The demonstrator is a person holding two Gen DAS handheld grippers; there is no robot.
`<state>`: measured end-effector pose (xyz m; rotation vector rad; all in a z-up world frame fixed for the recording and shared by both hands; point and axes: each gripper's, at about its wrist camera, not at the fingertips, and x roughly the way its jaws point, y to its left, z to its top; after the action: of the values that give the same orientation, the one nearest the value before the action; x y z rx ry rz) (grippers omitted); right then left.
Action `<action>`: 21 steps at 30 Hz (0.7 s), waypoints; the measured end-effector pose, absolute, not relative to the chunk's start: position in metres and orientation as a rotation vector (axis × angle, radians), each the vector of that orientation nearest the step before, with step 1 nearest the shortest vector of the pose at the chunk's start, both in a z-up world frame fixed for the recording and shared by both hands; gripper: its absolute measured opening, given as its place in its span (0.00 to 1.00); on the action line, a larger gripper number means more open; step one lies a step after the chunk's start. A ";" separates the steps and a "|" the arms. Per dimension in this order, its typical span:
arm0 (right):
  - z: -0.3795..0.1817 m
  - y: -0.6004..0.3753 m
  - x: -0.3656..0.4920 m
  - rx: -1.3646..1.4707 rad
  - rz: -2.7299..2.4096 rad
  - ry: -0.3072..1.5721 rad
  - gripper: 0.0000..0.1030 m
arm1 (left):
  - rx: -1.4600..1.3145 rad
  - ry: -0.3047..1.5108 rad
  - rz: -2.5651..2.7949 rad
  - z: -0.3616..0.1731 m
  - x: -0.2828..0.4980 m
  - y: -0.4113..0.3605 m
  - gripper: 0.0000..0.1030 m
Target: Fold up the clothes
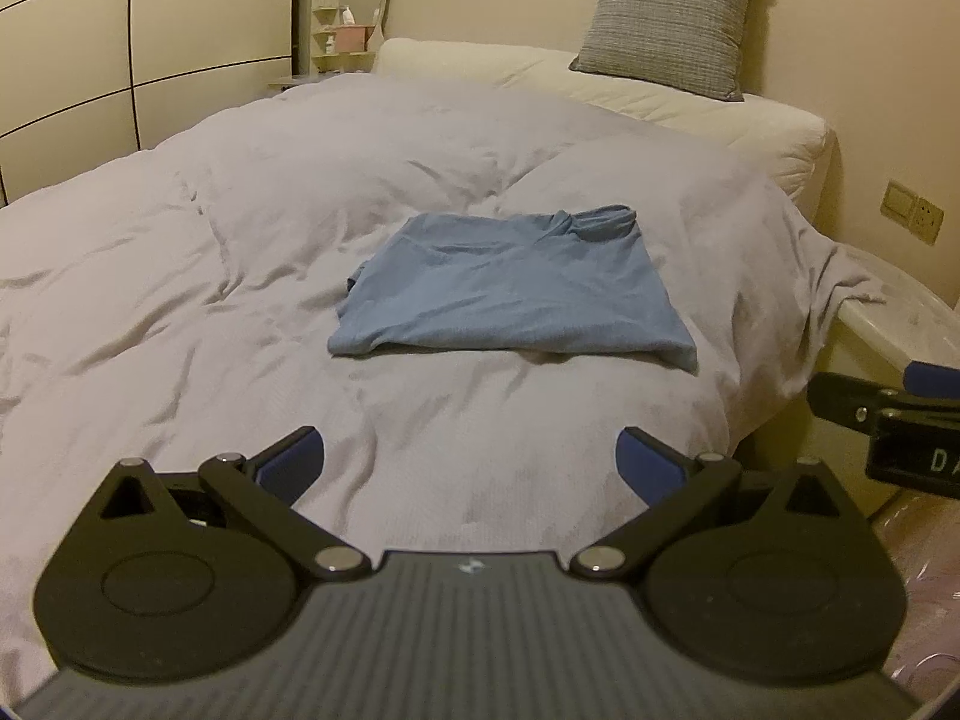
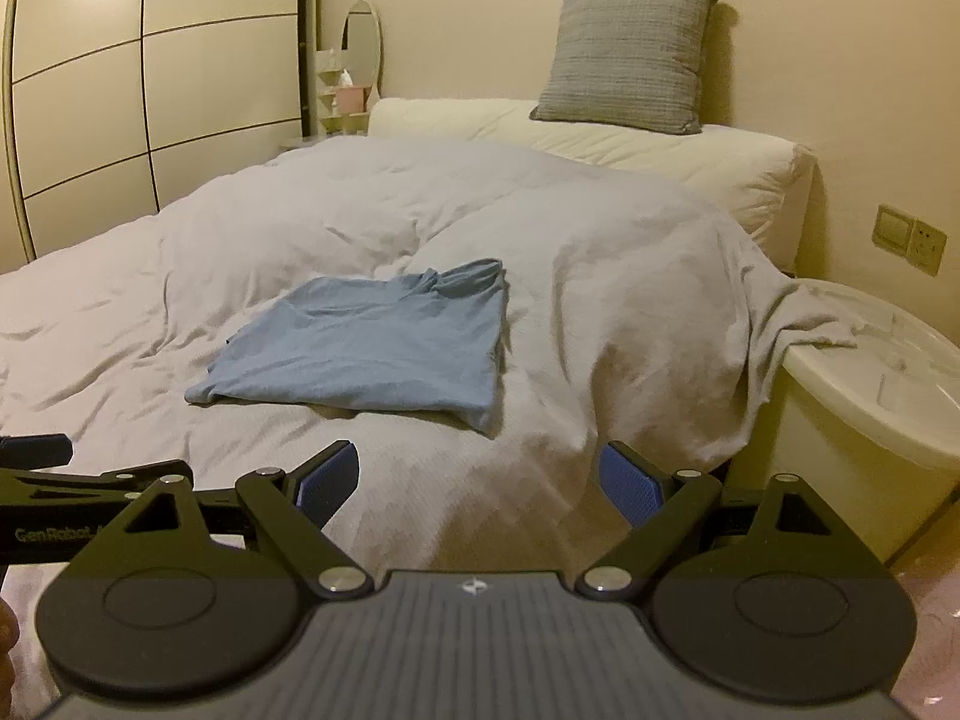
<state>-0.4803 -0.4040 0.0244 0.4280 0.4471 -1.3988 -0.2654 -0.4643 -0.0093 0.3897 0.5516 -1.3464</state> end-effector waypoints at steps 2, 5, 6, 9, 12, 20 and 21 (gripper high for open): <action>0.026 -0.400 -0.481 0.434 -1.398 0.441 0.87 | 0.378 0.553 -1.349 -0.006 -0.266 -0.458 0.99; 0.029 -0.393 -0.482 0.435 -1.395 0.436 0.87 | 0.373 0.549 -1.350 -0.003 -0.268 -0.451 0.99; 0.030 -0.391 -0.482 0.435 -1.394 0.434 0.87 | 0.373 0.547 -1.350 -0.001 -0.269 -0.448 0.99; 0.033 -0.385 -0.483 0.435 -1.392 0.428 0.87 | 0.365 0.540 -1.352 0.002 -0.270 -0.442 0.99; 0.036 -0.378 -0.483 0.436 -1.390 0.423 0.87 | 0.366 0.537 -1.357 0.002 -0.271 -0.437 0.99; 0.037 -0.372 -0.475 0.432 -1.370 0.424 0.87 | 0.373 0.535 -1.342 0.001 -0.271 -0.433 0.99; 0.037 -0.372 -0.474 0.432 -1.369 0.423 0.87 | 0.374 0.532 -1.341 0.002 -0.272 -0.433 0.99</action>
<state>-0.4742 -0.3721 0.0369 0.4325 0.4229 -1.3692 -0.2715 -0.4330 0.0016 0.3739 0.5323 -1.3413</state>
